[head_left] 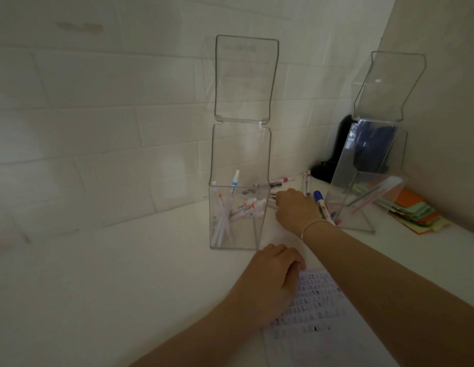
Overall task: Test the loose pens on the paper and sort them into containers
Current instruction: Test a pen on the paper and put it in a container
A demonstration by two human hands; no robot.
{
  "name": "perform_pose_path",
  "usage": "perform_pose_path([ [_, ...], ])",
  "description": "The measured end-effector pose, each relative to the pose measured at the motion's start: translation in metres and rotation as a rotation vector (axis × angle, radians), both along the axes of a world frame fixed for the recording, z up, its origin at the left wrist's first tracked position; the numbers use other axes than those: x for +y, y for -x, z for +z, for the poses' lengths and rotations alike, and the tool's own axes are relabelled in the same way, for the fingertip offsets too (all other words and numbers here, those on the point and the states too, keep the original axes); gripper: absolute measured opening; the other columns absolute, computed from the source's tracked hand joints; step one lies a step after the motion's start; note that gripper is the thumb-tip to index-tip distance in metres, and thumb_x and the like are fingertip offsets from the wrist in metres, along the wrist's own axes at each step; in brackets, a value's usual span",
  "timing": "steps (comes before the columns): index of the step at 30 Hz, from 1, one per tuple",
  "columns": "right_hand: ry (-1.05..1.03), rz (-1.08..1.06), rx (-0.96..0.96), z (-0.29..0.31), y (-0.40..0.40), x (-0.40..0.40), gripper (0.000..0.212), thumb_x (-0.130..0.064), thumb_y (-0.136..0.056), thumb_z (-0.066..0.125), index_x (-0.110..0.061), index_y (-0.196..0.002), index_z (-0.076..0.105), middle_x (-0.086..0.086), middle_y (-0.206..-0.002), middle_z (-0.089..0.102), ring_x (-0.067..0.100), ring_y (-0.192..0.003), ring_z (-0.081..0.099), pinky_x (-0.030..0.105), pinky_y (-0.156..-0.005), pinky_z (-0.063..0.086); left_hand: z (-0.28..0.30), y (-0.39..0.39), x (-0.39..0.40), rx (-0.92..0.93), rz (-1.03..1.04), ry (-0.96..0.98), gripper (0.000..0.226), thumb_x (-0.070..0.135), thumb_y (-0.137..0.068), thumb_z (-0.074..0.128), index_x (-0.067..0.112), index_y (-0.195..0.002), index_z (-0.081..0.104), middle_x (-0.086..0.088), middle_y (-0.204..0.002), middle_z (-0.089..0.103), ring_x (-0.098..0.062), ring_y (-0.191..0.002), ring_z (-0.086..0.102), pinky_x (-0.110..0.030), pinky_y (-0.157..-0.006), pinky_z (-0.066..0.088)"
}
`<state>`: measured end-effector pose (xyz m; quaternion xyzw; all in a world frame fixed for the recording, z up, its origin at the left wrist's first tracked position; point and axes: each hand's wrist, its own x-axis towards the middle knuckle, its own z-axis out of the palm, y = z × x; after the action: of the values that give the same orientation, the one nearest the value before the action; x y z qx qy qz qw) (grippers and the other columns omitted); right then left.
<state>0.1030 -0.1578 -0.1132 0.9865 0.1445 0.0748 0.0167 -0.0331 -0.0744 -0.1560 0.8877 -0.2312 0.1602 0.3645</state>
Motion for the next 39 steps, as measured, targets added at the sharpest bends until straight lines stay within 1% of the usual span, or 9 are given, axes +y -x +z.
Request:
perform_pose_path([
  [9, 0.129, 0.013, 0.104, 0.01, -0.001, 0.001, 0.028, -0.019, -0.09, 0.049, -0.009, -0.116, 0.05, 0.01, -0.119, 0.055, 0.027, -0.11, 0.053, 0.039, -0.1, 0.034, 0.001, 0.0, 0.0, 0.006, 0.001, -0.004, 0.042, 0.031, -0.088, 0.025, 0.013, -0.096, 0.061, -0.001, -0.091, 0.059, -0.014, -0.085, 0.048, -0.029, -0.081, 0.04],
  [14, 0.07, 0.004, 0.204, 0.025, -0.001, -0.004, 0.029, -0.03, -0.083, 0.061, -0.011, -0.101, 0.05, 0.011, -0.111, 0.056, 0.025, -0.095, 0.055, 0.032, -0.081, 0.042, 0.0, 0.0, 0.001, -0.003, 0.013, -0.009, 0.036, 0.028, -0.09, 0.028, 0.013, -0.095, 0.061, -0.001, -0.09, 0.059, -0.015, -0.085, 0.049, -0.031, -0.08, 0.04],
  [18, -0.31, -0.016, 0.192, 0.075, 0.004, -0.017, 0.034, -0.029, -0.081, 0.067, -0.001, -0.099, 0.065, 0.009, -0.089, 0.062, 0.022, -0.083, 0.059, 0.027, -0.072, 0.046, -0.001, 0.0, 0.002, -0.014, 0.008, -0.015, 0.028, 0.021, -0.094, 0.034, 0.013, -0.096, 0.06, -0.002, -0.09, 0.059, -0.014, -0.085, 0.048, -0.028, -0.08, 0.038],
  [22, -1.085, -0.003, 0.129, 0.124, 0.03, -0.041, 0.017, -0.024, -0.08, 0.071, -0.008, -0.084, 0.068, 0.003, -0.075, 0.065, 0.017, -0.078, 0.061, 0.031, -0.082, 0.054, 0.0, 0.001, 0.002, 0.007, 0.001, -0.033, 0.024, 0.016, -0.095, 0.037, 0.013, -0.098, 0.06, -0.001, -0.092, 0.058, -0.014, -0.087, 0.048, -0.026, -0.081, 0.037],
  [26, -1.679, 0.159, 0.054, 0.146, 0.068, -0.062, 0.011, -0.021, -0.085, 0.066, -0.01, -0.089, 0.066, 0.005, -0.086, 0.071, 0.019, -0.088, 0.07, 0.033, -0.085, 0.056, 0.0, 0.001, 0.002, 0.025, 0.002, -0.038, 0.027, 0.02, -0.093, 0.034, 0.014, -0.098, 0.06, 0.0, -0.091, 0.058, -0.012, -0.086, 0.048, -0.025, -0.082, 0.037],
  [29, -1.949, 0.223, 0.052, 0.149, 0.088, -0.076, 0.009, -0.019, -0.088, 0.063, -0.01, -0.086, 0.065, 0.005, -0.084, 0.072, 0.02, -0.091, 0.071, 0.033, -0.082, 0.057, 0.003, 0.002, 0.002, 0.026, 0.003, -0.032, 0.027, 0.019, -0.094, 0.035, 0.013, -0.097, 0.061, 0.0, -0.091, 0.059, -0.012, -0.086, 0.048, -0.022, -0.08, 0.036],
  [33, -2.289, 0.262, 0.251, 0.142, 0.103, -0.089, 0.012, -0.015, -0.091, 0.054, -0.009, -0.082, 0.058, 0.011, -0.086, 0.068, 0.026, -0.089, 0.071, 0.04, -0.082, 0.057, 0.005, 0.002, 0.002, 0.035, 0.008, -0.038, 0.021, 0.012, -0.097, 0.04, 0.013, -0.098, 0.061, 0.0, -0.093, 0.059, -0.013, -0.088, 0.049, -0.022, -0.082, 0.036],
  [36, -2.491, 0.195, 0.416, 0.126, 0.111, -0.091, 0.016, -0.008, -0.089, 0.046, -0.007, -0.074, 0.052, 0.013, -0.077, 0.059, 0.025, -0.068, 0.066, 0.035, -0.066, 0.058, 0.006, 0.002, 0.002, 0.04, 0.004, -0.047, 0.02, 0.012, -0.097, 0.042, 0.012, -0.097, 0.062, 0.001, -0.091, 0.058, -0.012, -0.087, 0.049, -0.017, -0.078, 0.035],
  [39, -2.364, 0.081, 0.579, 0.102, 0.116, -0.088, 0.02, -0.02, -0.081, 0.039, -0.011, -0.065, 0.046, 0.001, -0.056, 0.037, 0.01, -0.039, 0.028, 0.016, -0.039, 0.025, 0.007, 0.0, 0.003, 0.043, 0.006, -0.063, 0.02, 0.012, -0.097, 0.041, 0.015, -0.096, 0.061, 0.007, -0.088, 0.054, -0.009, -0.084, 0.046, -0.008, -0.076, 0.033],
])
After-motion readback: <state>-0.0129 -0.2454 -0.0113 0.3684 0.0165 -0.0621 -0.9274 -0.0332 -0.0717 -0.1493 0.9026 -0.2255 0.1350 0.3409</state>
